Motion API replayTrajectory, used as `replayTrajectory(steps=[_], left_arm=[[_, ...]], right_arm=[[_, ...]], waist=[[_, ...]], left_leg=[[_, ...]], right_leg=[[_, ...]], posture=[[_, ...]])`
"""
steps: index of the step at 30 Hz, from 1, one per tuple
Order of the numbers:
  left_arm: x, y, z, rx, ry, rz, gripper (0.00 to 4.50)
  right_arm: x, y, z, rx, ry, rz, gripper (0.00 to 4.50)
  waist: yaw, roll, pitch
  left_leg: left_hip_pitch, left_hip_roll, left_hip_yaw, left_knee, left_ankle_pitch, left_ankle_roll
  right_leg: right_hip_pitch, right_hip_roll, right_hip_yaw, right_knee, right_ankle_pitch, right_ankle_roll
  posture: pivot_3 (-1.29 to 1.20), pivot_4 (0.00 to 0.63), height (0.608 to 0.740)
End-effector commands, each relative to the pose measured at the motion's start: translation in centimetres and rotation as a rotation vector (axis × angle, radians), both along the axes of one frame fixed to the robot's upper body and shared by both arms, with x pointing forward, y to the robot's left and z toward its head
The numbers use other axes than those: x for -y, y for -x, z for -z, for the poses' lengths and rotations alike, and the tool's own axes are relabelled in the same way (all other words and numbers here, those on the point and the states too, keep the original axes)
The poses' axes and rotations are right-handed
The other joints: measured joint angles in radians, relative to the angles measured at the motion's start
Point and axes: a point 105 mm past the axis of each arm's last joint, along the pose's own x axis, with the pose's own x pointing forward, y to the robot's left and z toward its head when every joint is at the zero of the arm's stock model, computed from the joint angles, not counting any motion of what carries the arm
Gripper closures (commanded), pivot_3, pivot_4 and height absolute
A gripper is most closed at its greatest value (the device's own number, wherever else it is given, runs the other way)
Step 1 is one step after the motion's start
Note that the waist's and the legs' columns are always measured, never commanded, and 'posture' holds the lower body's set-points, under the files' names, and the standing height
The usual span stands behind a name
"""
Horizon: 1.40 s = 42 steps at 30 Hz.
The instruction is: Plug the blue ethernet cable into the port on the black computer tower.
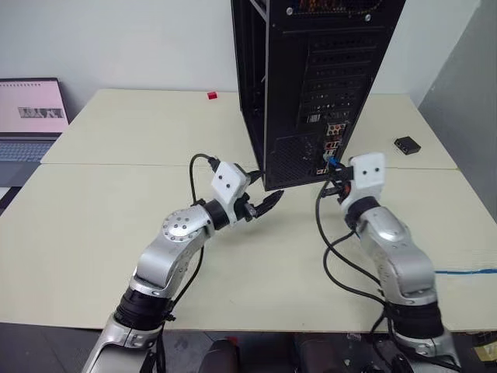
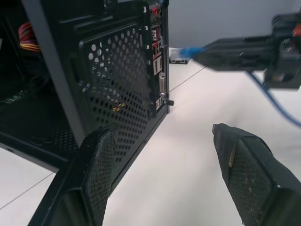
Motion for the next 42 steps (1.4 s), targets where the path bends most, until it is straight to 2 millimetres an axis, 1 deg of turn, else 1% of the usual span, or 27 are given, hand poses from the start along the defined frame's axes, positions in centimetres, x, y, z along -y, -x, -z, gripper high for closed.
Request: replayTrajectory(steps=[1,10,22,33,42], left_arm=[[1.4,1.5,-0.8,0.049,-0.032,0.069,1.12],[2.2,1.4,-1.0,0.129,-0.093,0.053,1.12],[3.1,1.5,-1.6,0.174,-0.091,0.065,1.12],[2.9,1.4,-1.4,0.176,-0.1,0.061,1.12],[2.9,1.5,-1.2,0.171,-0.103,0.064,1.12]], right_arm=[[0.4,-0.4,-1.7,0.07,-0.015,0.05,4.5],[1.4,-1.2,-1.9,0.065,-0.042,0.121,4.5],[0.5,-1.3,-1.8,0.047,-0.09,0.09,4.5],[0.4,-2.0,-1.9,0.033,-0.141,0.085,4.5],[0.8,-2.1,-2.0,0.029,-0.154,0.104,4.5]], waist=[[0.0,0.0,0.0],[0.001,0.0,0.0],[0.001,0.0,0.0],[0.001,0.0,0.0],[0.0,0.0,0.0]], left_leg=[[0.0,0.0,0.0,0.0,0.0,0.0],[0.0,0.0,0.001,0.0,0.0,0.0],[0.0,0.0,0.001,0.0,0.0,0.0],[0.0,0.0,0.001,0.0,0.0,0.0],[0.0,0.0,0.001,0.0,0.0,0.0]], right_leg=[[0.0,0.0,0.0,0.0,0.0,0.0],[0.0,0.0,0.001,0.0,0.0,0.0],[0.0,0.0,0.001,0.0,0.0,0.0],[0.0,0.0,0.001,0.0,0.0,0.0],[0.0,0.0,0.001,0.0,0.0,0.0]], posture=[[0.0,0.15,0.74],[0.0,0.15,0.74],[0.0,0.15,0.74],[0.0,0.15,0.74],[0.0,0.15,0.74]])
